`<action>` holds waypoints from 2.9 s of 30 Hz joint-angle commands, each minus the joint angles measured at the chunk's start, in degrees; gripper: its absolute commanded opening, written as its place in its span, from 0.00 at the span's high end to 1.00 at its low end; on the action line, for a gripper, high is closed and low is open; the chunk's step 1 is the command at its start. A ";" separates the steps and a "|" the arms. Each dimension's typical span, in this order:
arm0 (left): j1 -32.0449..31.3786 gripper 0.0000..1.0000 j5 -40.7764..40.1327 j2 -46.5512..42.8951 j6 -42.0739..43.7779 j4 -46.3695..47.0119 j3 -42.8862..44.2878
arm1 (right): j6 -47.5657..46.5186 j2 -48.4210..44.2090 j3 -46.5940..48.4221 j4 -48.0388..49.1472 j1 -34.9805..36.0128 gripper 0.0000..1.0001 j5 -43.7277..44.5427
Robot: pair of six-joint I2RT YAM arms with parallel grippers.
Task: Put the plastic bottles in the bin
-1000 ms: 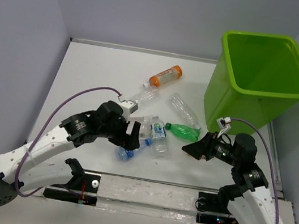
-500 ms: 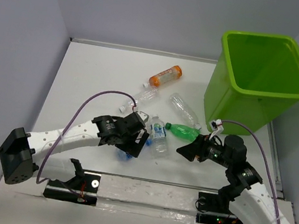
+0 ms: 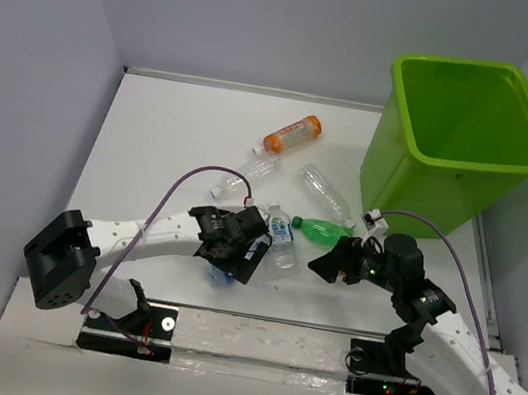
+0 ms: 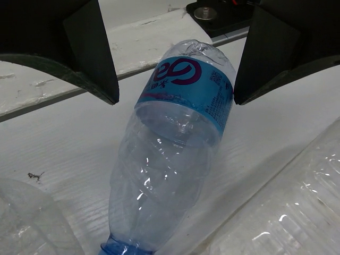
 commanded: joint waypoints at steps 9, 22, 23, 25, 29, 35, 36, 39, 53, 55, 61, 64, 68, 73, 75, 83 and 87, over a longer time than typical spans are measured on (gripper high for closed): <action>-3.06 0.26 0.53 -0.09 -0.53 -1.72 -0.81 | -5.64 19.96 12.04 1.95 16.40 0.05 23.69; -4.38 0.61 0.35 -10.19 -3.86 -4.36 -0.28 | -6.78 41.06 24.79 -1.12 26.43 0.02 40.31; -4.38 0.61 0.53 -10.90 -4.04 -4.62 -0.02 | -6.96 42.11 25.32 -1.65 27.04 0.02 41.27; -4.38 0.62 0.62 -13.00 -4.31 -5.59 0.68 | -7.04 45.02 26.73 -2.00 27.57 0.02 41.98; -4.46 0.62 -0.87 -16.17 -4.66 -8.92 3.14 | -6.61 48.01 27.96 -2.62 28.80 0.11 43.74; -4.38 0.62 -11.49 -17.14 -5.10 -16.30 10.96 | -6.17 48.45 28.14 -2.88 29.33 0.30 44.53; -4.38 0.62 -12.30 -17.23 -5.19 -16.57 11.84 | -6.08 48.54 28.14 -3.14 29.33 0.33 44.79; -4.38 0.63 -15.98 -17.84 -5.80 -17.01 15.00 | -5.29 48.37 27.96 -4.20 29.94 0.48 45.58; -4.29 0.66 -26.01 -20.22 -4.48 -9.11 26.17 | -3.43 24.47 35.16 -18.35 37.59 0.64 54.99; -4.29 0.66 -26.54 -20.92 -3.61 -6.57 26.70 | -5.19 21.66 37.00 -18.18 37.59 0.66 55.25; -4.20 0.66 -22.69 -19.78 0.95 4.50 28.46 | -21.51 15.32 51.15 -12.66 37.59 0.71 69.99; -4.20 0.66 -19.79 -16.27 2.89 9.25 30.65 | -39.17 15.67 55.36 0.77 35.50 0.72 80.03; -4.20 0.66 -17.67 -10.91 6.67 13.12 35.48 | -46.15 16.72 61.61 6.95 24.08 0.72 75.83; -4.20 0.66 -14.78 -3.44 11.07 16.91 46.27 | -50.46 21.19 64.26 10.65 7.58 0.72 70.20; -4.20 0.66 -13.63 -0.19 11.86 18.49 49.27 | -48.89 23.31 64.17 12.23 1.59 0.71 66.52; -4.20 0.66 -7.12 11.58 13.97 19.46 70.08 | -33.77 28.41 65.13 1.52 -18.22 0.22 51.39; -4.20 0.66 -4.48 19.57 13.97 18.84 80.21 | -30.08 26.84 68.48 -4.10 -18.74 0.06 49.82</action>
